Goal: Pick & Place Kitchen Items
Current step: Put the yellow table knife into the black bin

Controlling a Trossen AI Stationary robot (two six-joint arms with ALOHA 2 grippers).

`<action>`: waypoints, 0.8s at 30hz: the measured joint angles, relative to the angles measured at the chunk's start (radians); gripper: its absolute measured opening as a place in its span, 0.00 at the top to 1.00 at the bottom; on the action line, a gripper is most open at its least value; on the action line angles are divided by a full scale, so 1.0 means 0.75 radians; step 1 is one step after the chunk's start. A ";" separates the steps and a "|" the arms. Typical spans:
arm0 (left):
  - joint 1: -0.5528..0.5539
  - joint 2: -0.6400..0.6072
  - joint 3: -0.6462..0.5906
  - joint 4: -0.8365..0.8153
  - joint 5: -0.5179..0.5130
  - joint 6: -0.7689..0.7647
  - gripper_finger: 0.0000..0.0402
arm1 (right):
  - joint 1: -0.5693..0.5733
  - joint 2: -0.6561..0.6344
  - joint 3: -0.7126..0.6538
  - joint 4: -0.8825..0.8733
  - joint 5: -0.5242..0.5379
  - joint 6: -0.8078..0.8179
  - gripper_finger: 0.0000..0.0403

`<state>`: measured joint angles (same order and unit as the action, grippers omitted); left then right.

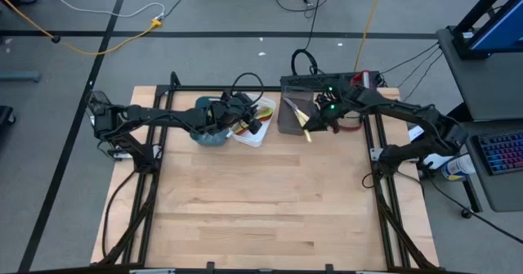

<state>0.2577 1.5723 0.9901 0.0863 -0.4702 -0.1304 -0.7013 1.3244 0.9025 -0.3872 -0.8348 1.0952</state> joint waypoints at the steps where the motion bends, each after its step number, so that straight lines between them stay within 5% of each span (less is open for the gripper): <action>1: 0.000 0.000 0.000 -0.006 0.000 0.000 0.82 | 0.000 -0.001 -0.031 0.084 -0.025 0.059 0.83; 7: 0.000 0.000 0.000 -0.021 0.000 0.000 0.82 | -0.011 -0.001 -0.185 0.413 -0.080 0.293 0.83; 24: 0.000 0.000 0.000 -0.021 -0.001 0.031 0.82 | -0.161 -0.001 -0.297 0.580 -0.081 0.430 0.81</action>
<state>0.2577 1.5723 0.9901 0.0701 -0.4706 -0.1074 -0.8221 1.3239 0.6796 0.0475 -0.8952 1.4174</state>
